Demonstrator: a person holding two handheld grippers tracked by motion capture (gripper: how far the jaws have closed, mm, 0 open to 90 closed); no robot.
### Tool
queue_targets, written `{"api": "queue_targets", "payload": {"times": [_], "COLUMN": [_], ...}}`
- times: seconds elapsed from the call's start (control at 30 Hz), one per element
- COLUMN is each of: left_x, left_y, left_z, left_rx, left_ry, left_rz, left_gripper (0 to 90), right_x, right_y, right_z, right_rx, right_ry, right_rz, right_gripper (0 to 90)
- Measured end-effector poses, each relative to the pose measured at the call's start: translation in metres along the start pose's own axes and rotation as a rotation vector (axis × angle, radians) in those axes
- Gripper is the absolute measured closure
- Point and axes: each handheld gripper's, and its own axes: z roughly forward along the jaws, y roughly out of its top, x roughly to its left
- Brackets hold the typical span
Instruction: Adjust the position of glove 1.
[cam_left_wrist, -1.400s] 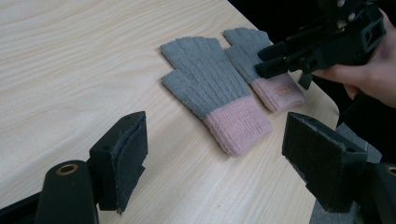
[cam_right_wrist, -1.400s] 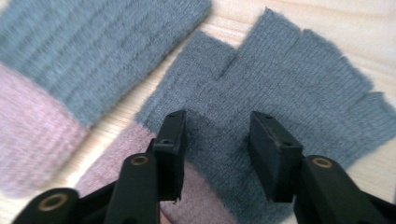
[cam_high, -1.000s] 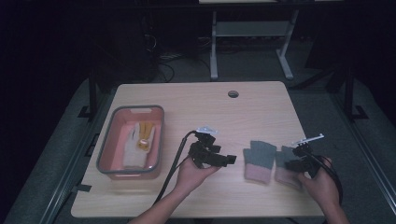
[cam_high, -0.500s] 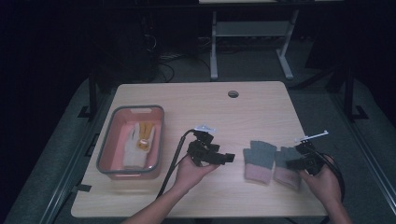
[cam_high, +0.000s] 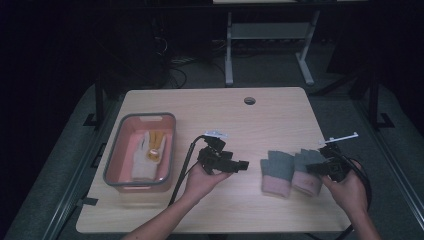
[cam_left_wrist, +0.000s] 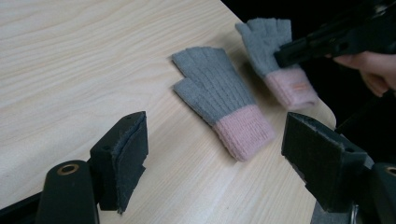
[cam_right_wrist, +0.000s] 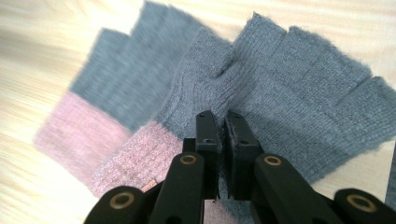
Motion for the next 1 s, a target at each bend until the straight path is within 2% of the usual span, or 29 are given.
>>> {"api": "queue_targets", "payload": {"times": [0.2,0.63,0.83,1.0], "left_x": [0.001,0.001,0.000,-0.001], "left_y": [-0.001,-0.005,-0.008,-0.010], "left_z": [-0.003,-0.001,0.004,0.010], "left_rx": [-0.003,0.009,0.028,0.037], "left_ry": [0.005,0.007,0.004,-0.001], "left_rz": [-0.002,-0.001,0.000,-0.006], "left_gripper": [22.7,22.8,22.8,22.8], "right_x": [0.017,0.057,0.068,0.070], "right_y": [0.012,0.028,0.030,0.029], "right_z": [-0.005,0.019,0.034,0.042], "right_rx": [-0.012,0.016,0.039,0.053], "right_ry": [0.010,0.051,0.055,0.061], "right_rz": [-0.029,-0.075,-0.096,-0.097], "right_gripper": [85.4,85.2,85.0,84.4]}}
